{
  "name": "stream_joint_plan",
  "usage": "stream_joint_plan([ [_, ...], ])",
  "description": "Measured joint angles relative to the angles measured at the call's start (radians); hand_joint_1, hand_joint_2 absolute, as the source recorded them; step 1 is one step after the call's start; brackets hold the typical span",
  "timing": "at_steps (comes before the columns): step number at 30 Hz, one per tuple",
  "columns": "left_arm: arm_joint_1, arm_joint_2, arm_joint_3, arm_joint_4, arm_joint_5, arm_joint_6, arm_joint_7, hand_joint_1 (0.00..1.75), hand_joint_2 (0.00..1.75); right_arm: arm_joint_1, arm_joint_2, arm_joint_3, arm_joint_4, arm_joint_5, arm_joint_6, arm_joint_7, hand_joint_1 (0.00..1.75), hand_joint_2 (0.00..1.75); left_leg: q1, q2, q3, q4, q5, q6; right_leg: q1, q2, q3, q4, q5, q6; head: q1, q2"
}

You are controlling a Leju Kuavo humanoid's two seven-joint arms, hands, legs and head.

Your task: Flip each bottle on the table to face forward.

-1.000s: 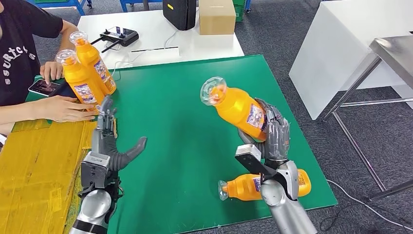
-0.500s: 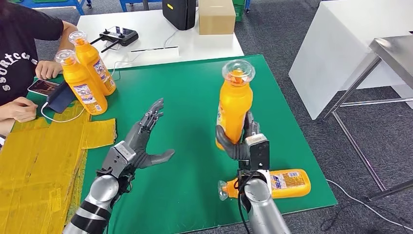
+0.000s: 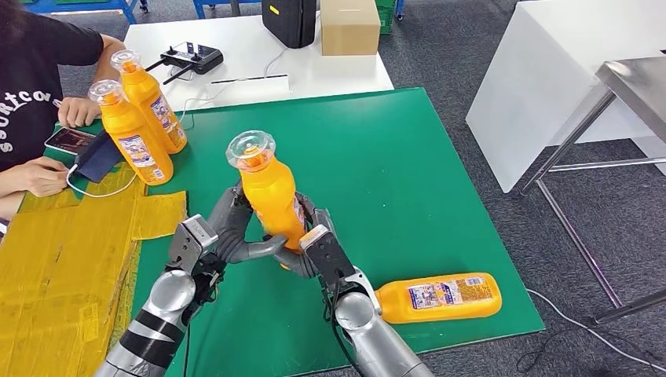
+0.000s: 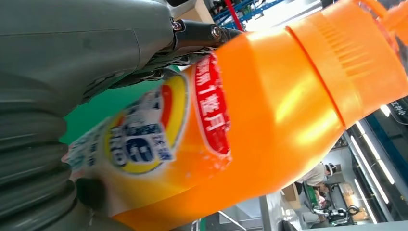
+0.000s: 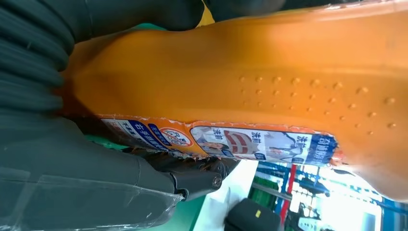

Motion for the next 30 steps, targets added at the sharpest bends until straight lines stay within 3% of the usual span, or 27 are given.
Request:
stream_joint_plan([
  [4,-0.007,0.001,-0.002,0.009,0.014,-0.007,-0.001,0.00,1.75,-0.013,0.001,0.037,0.030,0.057,-0.013,0.000,1.75,1.75,0.000,0.000,0.000,0.000,0.000,0.000,0.000,0.000,0.000,0.000,0.000,0.000,0.000,0.000],
  [11,-0.013,0.007,0.001,0.031,0.045,-0.016,0.003,0.01,1.75,-0.051,0.003,0.153,0.090,0.277,-0.135,-0.002,1.75,1.75,0.000,0.000,0.000,0.000,0.000,0.000,0.000,0.000,-0.001,0.000,0.000,0.000,0.000,0.000],
  [15,-0.007,0.009,0.013,0.042,0.094,-0.014,0.003,1.68,1.75,-0.071,-0.006,0.198,0.111,0.307,-0.176,0.018,1.75,1.75,0.000,0.000,0.000,0.000,0.000,0.000,0.000,0.000,-0.001,0.000,0.000,0.000,0.000,0.000],
  [28,0.015,-0.004,0.023,0.044,0.181,0.006,0.020,1.75,1.75,-0.062,-0.031,0.221,0.109,0.267,-0.260,0.023,1.75,1.75,0.000,0.000,0.000,0.000,0.000,0.000,0.000,0.000,-0.001,0.000,0.000,0.000,0.000,0.000],
  [29,0.015,-0.005,0.023,0.044,0.182,0.007,0.020,1.75,1.75,-0.060,-0.032,0.221,0.107,0.267,-0.263,0.023,1.66,1.75,0.000,0.000,0.000,0.000,0.000,0.000,0.000,0.000,-0.001,0.000,0.000,0.000,0.000,0.000],
  [30,0.016,-0.006,0.023,0.044,0.183,0.009,0.020,1.75,1.75,-0.057,-0.033,0.220,0.103,0.266,-0.268,0.023,1.23,1.75,0.000,0.000,0.000,0.000,0.000,0.000,0.000,0.000,-0.001,0.000,0.000,0.000,0.000,0.000],
])
